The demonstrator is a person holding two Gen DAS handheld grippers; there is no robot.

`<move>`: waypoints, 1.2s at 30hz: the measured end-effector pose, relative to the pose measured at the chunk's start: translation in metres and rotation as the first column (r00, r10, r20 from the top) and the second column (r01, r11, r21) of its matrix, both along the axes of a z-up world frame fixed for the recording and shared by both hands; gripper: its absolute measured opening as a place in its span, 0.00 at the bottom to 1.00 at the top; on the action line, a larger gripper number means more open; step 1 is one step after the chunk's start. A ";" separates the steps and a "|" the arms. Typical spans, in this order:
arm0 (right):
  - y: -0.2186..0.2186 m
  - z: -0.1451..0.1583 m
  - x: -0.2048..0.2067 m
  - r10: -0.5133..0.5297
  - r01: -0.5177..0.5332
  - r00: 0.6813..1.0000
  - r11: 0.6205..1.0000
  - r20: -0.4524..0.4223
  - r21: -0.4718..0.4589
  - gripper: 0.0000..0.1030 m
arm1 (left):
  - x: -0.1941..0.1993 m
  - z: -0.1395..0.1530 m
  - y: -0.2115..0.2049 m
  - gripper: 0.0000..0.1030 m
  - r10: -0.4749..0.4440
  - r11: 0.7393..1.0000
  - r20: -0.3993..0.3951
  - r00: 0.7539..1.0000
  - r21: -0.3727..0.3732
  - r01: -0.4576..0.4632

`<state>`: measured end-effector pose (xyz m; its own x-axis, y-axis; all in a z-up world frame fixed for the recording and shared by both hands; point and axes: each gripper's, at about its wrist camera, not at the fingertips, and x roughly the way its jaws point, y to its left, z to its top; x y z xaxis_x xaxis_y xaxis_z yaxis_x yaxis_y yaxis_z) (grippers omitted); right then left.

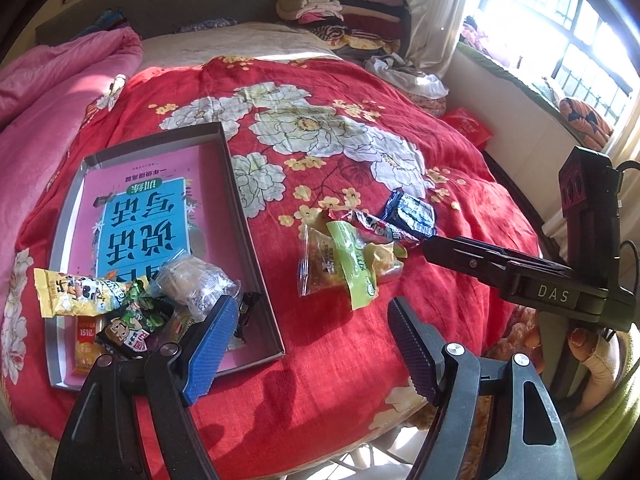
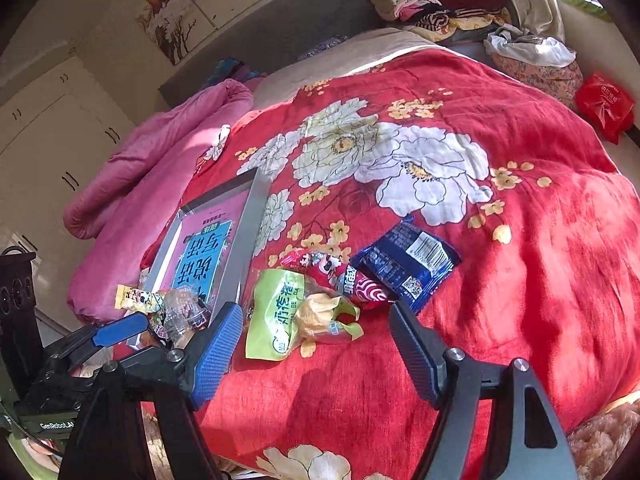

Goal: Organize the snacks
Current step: 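Move both open grippers toward the loose snacks beside the tray, then grasp the clear cracker bag with the left gripper while the right grasps the green milk-snack bag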

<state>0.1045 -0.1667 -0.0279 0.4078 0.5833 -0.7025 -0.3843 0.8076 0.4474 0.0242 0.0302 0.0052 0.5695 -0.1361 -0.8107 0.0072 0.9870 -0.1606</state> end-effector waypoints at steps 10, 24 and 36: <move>0.011 -0.035 0.016 0.025 -0.027 0.994 1.000 -0.110 -0.014 0.70 | 0.010 -0.019 0.000 0.76 -0.024 0.999 -0.038 0.999 -0.024 0.023; 0.042 -0.054 0.034 0.093 -0.098 0.989 0.995 -0.111 -0.037 0.53 | 0.029 -0.025 0.008 0.76 -0.026 0.998 -0.033 0.999 -0.050 0.025; 0.025 -0.050 0.028 0.093 -0.102 0.992 0.990 -0.089 -0.097 0.42 | 0.058 -0.035 -0.001 0.76 -0.055 0.997 -0.063 0.997 -0.060 0.051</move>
<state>0.1322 -0.1422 -0.0784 0.2891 0.5413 -0.7896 -0.4280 0.8108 0.3992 0.0823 0.0291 -0.0299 0.5070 -0.2130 -0.8352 0.0469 0.9744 -0.2201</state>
